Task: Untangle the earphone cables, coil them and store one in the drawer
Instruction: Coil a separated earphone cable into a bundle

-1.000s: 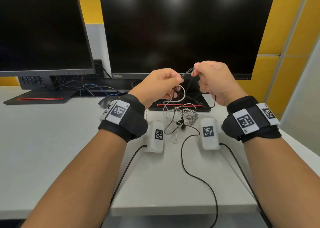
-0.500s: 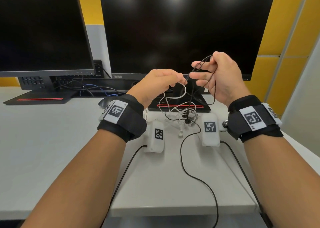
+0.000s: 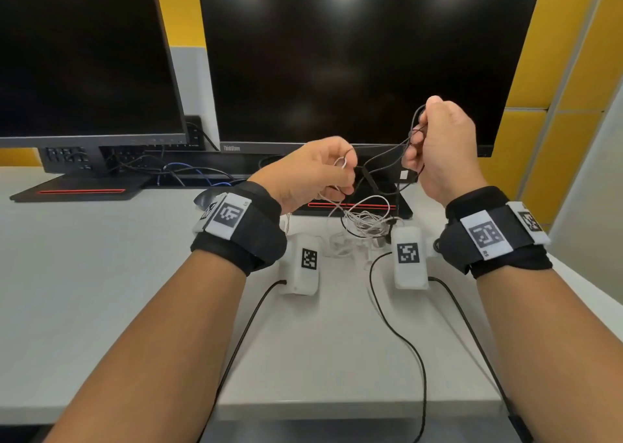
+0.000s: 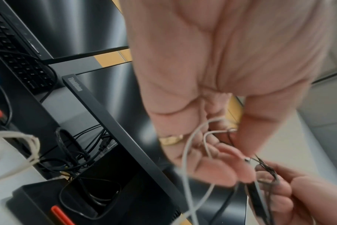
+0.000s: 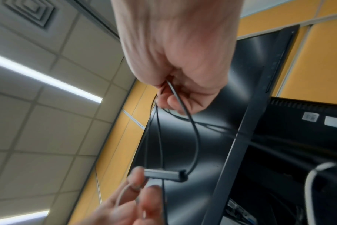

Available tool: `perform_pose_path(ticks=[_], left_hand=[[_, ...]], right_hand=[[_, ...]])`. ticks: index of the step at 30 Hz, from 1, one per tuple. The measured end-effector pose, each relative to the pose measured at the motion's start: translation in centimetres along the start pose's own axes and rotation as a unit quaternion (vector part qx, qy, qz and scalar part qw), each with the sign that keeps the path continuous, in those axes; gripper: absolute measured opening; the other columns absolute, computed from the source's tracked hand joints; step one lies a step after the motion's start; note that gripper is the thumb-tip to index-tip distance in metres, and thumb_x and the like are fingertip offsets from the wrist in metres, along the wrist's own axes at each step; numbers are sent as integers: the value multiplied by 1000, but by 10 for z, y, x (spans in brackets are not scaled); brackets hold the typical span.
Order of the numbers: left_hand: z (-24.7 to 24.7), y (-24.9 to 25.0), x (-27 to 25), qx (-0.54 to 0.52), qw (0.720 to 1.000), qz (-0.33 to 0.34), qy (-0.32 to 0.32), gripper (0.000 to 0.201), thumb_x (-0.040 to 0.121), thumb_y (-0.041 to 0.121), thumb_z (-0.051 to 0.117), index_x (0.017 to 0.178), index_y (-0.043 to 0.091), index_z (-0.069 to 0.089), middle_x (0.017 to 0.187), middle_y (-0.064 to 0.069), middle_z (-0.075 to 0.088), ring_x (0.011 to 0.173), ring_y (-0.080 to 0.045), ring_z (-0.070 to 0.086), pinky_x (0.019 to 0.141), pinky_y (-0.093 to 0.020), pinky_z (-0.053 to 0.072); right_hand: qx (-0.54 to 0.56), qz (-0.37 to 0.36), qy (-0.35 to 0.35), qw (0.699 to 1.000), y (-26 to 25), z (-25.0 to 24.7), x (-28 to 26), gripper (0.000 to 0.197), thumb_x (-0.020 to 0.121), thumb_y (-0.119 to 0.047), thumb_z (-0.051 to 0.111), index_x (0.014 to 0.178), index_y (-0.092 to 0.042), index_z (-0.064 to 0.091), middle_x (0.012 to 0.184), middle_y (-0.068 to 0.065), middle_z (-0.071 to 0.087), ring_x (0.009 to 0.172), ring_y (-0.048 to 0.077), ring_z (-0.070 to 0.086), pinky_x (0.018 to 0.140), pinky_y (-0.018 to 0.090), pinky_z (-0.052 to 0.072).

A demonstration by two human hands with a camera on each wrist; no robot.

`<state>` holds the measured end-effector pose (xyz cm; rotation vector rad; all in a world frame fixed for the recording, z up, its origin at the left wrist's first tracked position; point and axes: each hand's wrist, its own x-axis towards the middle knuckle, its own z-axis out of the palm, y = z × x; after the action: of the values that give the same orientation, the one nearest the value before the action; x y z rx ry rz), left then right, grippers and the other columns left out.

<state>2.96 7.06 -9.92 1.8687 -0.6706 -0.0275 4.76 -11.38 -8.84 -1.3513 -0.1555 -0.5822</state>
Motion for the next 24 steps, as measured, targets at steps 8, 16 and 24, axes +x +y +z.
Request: perform_pose_path(ticks=[8,16,24], left_hand=[[-2,6,5,-78,988,22,132,12,93,14,55,91,14,67,98,4,72,91,-9,69,79,-28,57],[-15,6,-3,-347,898,146,226,33,95,6,30,64,12,41,97,-12,72,90,-22,70,76,-30,55],[-6,0,8,-88,918,162,351,34,100,16,36,73,20,55,130,10,52,130,-7,43,105,-18,29]], right_hand=[[-195,-59,-12,979,4,-9,1,31,100,-25,43,70,-18,40,62,0,33,52,12,35,49,26,33],[-515,-28,-92,852,20,-23,6,27,89,-19,53,86,6,63,71,13,51,66,23,47,63,30,41],[-576,-5,-126,808,12,-16,2,25,90,-17,59,66,-11,52,62,4,47,56,15,43,49,23,31]])
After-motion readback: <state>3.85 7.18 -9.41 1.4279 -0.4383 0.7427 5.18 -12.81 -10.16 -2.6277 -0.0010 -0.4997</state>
